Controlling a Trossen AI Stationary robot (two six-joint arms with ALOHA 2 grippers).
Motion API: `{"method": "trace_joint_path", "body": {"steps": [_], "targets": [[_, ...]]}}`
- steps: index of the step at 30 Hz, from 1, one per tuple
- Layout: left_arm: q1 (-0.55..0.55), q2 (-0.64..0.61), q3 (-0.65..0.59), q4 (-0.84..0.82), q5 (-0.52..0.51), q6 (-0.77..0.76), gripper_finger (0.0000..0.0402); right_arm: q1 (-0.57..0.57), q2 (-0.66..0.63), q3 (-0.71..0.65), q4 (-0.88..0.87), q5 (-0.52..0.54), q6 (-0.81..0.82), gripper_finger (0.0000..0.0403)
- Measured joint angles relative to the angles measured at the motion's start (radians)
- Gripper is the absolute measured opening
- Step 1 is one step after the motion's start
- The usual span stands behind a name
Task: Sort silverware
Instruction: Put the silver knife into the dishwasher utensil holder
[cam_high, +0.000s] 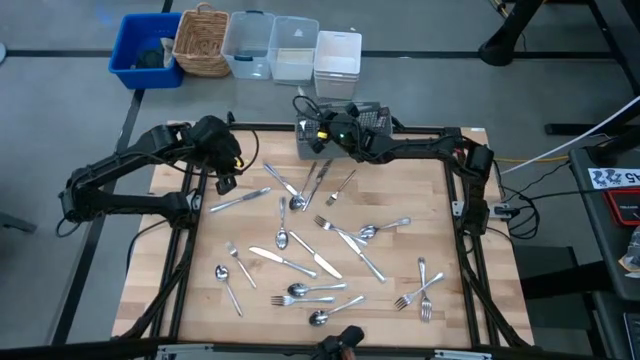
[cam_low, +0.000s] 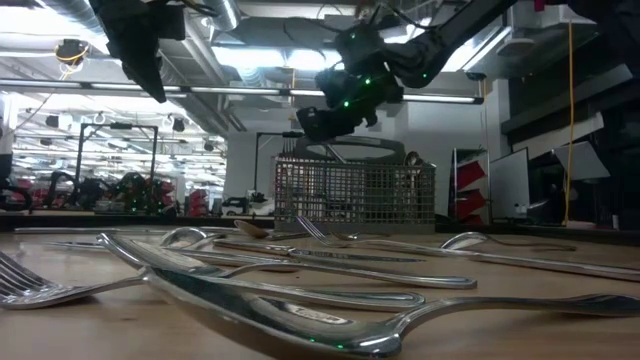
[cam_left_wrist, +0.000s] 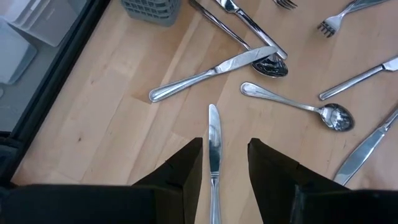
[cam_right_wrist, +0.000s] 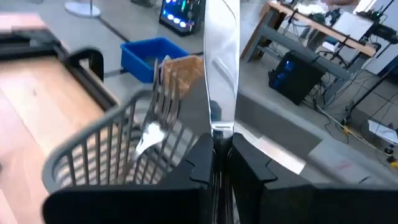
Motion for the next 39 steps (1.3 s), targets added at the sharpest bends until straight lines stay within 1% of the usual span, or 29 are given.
{"method": "trace_joint_path", "body": {"steps": [5,14,17,23,27,33,36,39], "targets": [[0.0,0.0,0.0,0.0,0.0,0.0,0.0115,0.0,0.026,0.0,-0.014,0.0,-0.001,0.0049],[0.0,0.0,0.0,-0.001,0.0,0.0,0.0115,0.001,0.027,0.0,-0.047,0.0,0.001,0.0108],[0.0,0.0,0.0,-0.001,0.0,0.0,0.0115,0.002,0.027,0.0,-0.047,0.0,0.001,0.0121],[0.0,0.0,0.0,-0.002,0.0,-0.003,0.0115,0.009,0.016,0.0,-0.057,0.001,0.002,0.012],[0.0,0.0,0.0,-0.002,0.0,-0.018,0.0115,0.03,-0.02,0.0,-0.059,0.009,0.002,0.012],[0.0,0.0,0.0,-0.011,0.0,-0.112,0.0115,0.089,-0.093,0.0,-0.091,0.011,0.002,0.012],[0.0,0.0,-0.007,-0.048,0.0,-0.11,0.0115,0.127,-0.137,0.0,-0.118,0.011,0.003,0.012],[0.0,0.002,-0.048,-0.081,0.0,-0.109,0.0115,0.168,-0.186,0.0,-0.156,0.011,0.025,0.012]]}}
